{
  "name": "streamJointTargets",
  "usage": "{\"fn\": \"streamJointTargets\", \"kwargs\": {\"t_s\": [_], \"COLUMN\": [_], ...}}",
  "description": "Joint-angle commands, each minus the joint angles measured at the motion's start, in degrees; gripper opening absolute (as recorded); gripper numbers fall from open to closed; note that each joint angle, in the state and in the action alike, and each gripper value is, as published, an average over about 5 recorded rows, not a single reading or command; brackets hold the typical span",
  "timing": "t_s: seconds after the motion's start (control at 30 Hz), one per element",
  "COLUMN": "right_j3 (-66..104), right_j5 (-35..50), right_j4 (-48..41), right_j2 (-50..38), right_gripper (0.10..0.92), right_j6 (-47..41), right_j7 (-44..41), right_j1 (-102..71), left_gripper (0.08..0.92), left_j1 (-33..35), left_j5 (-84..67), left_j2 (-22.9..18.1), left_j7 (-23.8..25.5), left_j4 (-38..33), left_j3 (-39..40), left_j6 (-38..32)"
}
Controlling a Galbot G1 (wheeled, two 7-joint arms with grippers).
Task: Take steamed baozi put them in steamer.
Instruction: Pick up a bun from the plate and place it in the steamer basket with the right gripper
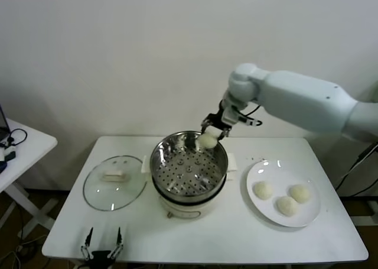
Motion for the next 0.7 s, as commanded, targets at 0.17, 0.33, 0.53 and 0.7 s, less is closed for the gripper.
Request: {"fn": "streamJointTargets", "kwargs": {"t_s": [0.17,0.33,0.53,0.7], "right_j3": [5.72,5.59,5.52,3.89], "right_j5": [-13.71,-13.56,-13.34,-7.87], "right_j4": [-13.13,-14.74,-15.66,-14.26], "right_j2": [11.26,11.72,11.89,10.95], "right_gripper": [0.628,0.631,0.638,0.715], "right_j6": [6.98,7.42,7.68,7.73], "right_j7": [6.03,5.99,5.95,5.24], "right_j1": [-10.29,-10.21,-10.24,-8.24], "left_gripper": [0.823,0.823,0.823,0.823], "left_j1": [-0.17,-0.45,-0.65,-0.5], "left_j5": [1.57,1.51,1.49,1.53], "left_j2": [-0.1,-0.06,-0.04,-0.24], "left_j7": [-0.32,-0.31,-0.31,-0.31], "left_j4": [1.23,1.4,1.63,1.37], "left_j3": [0.3,0.3,0.41,0.4], "left_j6": [-0.62,-0.71,-0.8,-0.81]}}
